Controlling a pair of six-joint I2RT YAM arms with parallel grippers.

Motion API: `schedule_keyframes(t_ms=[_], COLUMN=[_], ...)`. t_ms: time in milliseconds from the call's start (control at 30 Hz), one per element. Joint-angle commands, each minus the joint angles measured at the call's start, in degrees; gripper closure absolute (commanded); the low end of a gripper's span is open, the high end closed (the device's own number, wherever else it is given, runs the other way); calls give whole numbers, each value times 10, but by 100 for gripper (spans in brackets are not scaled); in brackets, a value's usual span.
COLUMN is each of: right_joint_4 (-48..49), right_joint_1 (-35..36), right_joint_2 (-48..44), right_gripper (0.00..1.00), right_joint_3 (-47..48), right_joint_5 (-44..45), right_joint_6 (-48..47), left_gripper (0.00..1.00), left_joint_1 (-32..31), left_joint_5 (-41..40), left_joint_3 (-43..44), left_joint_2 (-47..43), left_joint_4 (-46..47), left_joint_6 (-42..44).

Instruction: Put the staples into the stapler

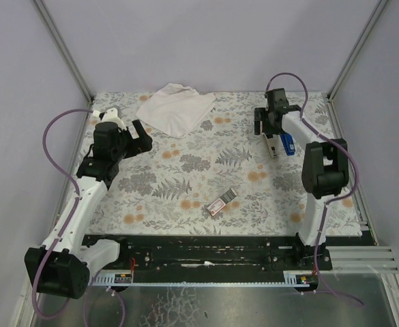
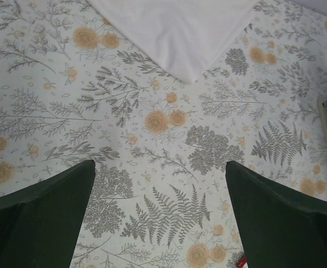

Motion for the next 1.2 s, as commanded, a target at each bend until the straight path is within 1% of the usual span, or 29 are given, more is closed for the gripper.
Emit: schedule_keyframes(t_ms=[0,133,267,400,533,600,633,700,833,1000,1100,1167], right_joint_4=[-54,-74,-95,-93,-83,-80,-77,-70,-31,114,167,188], right_joint_1=[-13,-19,-22,-24,-24,-24,-24,-24,-23,-10,18,47], right_joint_2=[88,149,182,179,161,141,119,78,-41,-228,-307,-348], right_gripper=[19,24,37,58,84,98,100,100,100,100,100,100], right_joint_3=[117,181,218,217,205,198,191,174,95,-83,-162,-203], right_joint_5=[17,17,17,-6,-34,-55,-74,-110,-211,-372,-417,-426], right_joint_6=[-38,-49,-60,-71,-87,-91,-95,-98,-97,-61,-41,-40], left_gripper=[0,0,0,0,0,0,0,3,6,8,9,10], left_joint_1=[5,10,12,13,12,12,12,8,-20,-96,-138,-170], left_joint_5=[-37,-47,-44,-34,-21,3,13,42,96,130,162,178], left_joint_3=[-14,-20,-21,-23,-28,-30,-30,-29,-38,-55,-63,-65], left_joint_2=[-22,-29,-26,-22,-21,-23,-22,-24,-41,-61,-56,-48], left_joint_4=[25,27,26,27,30,37,40,42,53,88,122,146], left_joint_6=[9,12,12,12,7,4,-1,-18,-80,-167,-215,-236])
